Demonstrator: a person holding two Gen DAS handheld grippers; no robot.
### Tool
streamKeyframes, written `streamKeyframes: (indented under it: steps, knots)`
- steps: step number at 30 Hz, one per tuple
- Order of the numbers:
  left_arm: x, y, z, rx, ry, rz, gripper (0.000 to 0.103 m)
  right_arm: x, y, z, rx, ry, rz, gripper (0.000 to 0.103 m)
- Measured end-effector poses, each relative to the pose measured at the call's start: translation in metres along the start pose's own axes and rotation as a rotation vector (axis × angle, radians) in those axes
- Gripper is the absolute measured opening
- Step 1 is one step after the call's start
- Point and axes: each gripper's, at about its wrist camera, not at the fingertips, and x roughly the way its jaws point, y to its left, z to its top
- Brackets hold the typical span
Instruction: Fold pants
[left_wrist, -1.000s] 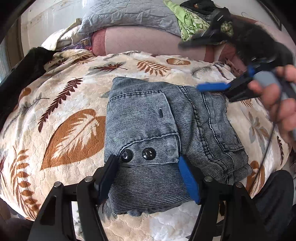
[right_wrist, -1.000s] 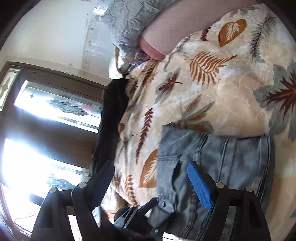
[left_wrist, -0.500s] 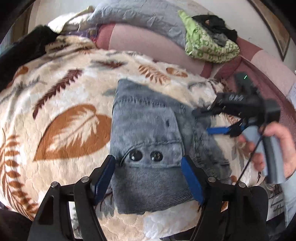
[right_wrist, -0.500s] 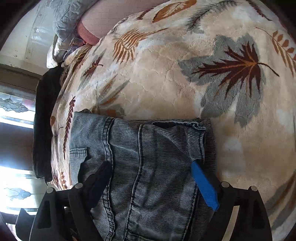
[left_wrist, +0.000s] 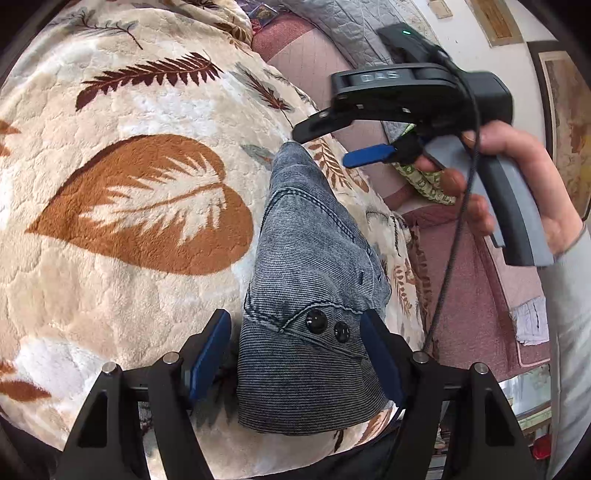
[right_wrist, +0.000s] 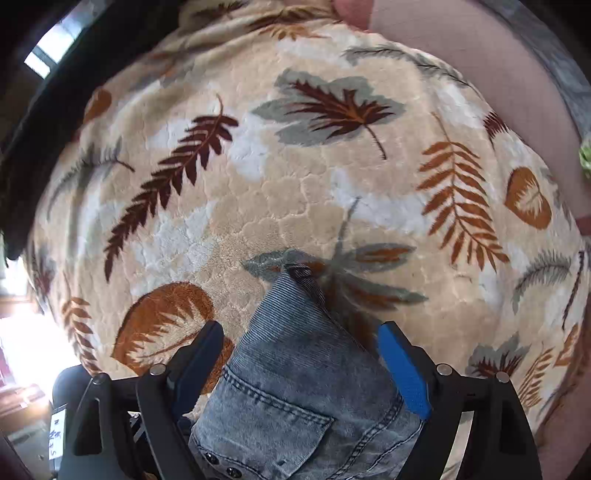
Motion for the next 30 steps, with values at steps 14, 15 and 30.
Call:
streamKeyframes:
  steps: [14,15,30]
  knots:
    - [0.016,-0.032,-0.003,0.176,-0.012,0.116,0.032,0.012,-0.001,-0.006,-0.05,-0.053,-0.071,0.013]
    - [0.018,-0.032,-0.003,0.179,-0.012,0.129,0.032,0.015,-0.009,-0.007,-0.031,-0.08,-0.051,0.013]
    - [-0.031,-0.046,-0.016,0.246,-0.136,0.192,0.038,-0.022,-0.083,-0.148,0.327,-0.337,0.244,0.041]
